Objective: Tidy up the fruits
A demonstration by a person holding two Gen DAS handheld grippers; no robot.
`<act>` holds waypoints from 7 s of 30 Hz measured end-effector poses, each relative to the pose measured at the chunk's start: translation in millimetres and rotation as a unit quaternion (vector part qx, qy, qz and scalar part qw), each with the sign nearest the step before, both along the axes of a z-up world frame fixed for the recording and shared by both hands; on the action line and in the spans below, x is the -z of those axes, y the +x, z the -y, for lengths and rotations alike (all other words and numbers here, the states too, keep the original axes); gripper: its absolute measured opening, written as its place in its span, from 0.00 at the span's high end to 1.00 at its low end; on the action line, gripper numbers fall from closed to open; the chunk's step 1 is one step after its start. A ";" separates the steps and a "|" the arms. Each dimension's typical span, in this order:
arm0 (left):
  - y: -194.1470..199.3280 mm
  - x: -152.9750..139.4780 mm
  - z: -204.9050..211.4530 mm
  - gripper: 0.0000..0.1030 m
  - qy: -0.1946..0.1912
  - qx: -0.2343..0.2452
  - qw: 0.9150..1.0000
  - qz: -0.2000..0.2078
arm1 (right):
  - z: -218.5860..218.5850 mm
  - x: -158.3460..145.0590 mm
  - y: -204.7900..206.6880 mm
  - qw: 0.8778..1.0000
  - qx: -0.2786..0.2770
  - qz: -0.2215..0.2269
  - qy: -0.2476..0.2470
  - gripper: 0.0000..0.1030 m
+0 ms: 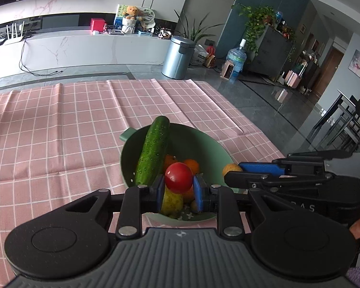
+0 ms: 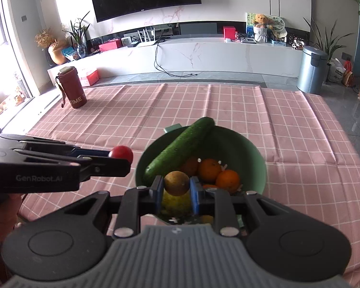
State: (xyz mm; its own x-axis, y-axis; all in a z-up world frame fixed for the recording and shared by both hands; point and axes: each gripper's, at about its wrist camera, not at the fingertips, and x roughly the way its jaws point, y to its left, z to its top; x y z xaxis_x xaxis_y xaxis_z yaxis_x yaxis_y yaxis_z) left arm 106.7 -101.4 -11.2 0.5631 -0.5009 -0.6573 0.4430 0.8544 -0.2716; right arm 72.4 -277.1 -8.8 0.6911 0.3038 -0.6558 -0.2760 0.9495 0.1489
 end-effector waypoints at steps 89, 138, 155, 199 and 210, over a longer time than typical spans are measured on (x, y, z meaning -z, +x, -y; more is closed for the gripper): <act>-82.0 -50.2 -26.8 0.23 0.145 -0.158 0.963 0.164 | -12.7 -47.0 -74.8 0.991 0.092 0.095 0.027 0.30; -74.7 30.4 -47.5 0.22 0.161 -0.198 0.967 0.024 | -51.6 40.8 -92.1 0.985 0.146 0.086 -0.009 0.25; -76.4 29.0 -46.7 0.22 0.161 -0.198 0.966 0.027 | -50.8 41.3 -91.9 0.985 0.148 0.086 -0.007 0.25; -82.2 21.2 -47.6 0.22 0.158 -0.207 0.965 0.032 | -51.0 41.0 -93.4 0.986 0.146 0.086 -0.003 0.25; -83.3 21.5 -48.8 0.23 0.153 -0.205 0.966 0.028 | -50.7 41.1 -93.5 0.986 0.146 0.086 -0.002 0.24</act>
State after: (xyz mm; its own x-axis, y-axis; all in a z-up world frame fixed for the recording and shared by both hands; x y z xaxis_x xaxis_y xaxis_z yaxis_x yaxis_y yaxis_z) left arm 23.3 -52.6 -32.6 0.7114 -0.0146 -0.7027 0.0565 0.9977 0.0364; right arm -21.1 -226.4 -49.9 0.8501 0.0727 -0.5216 -0.0118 0.9928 0.1192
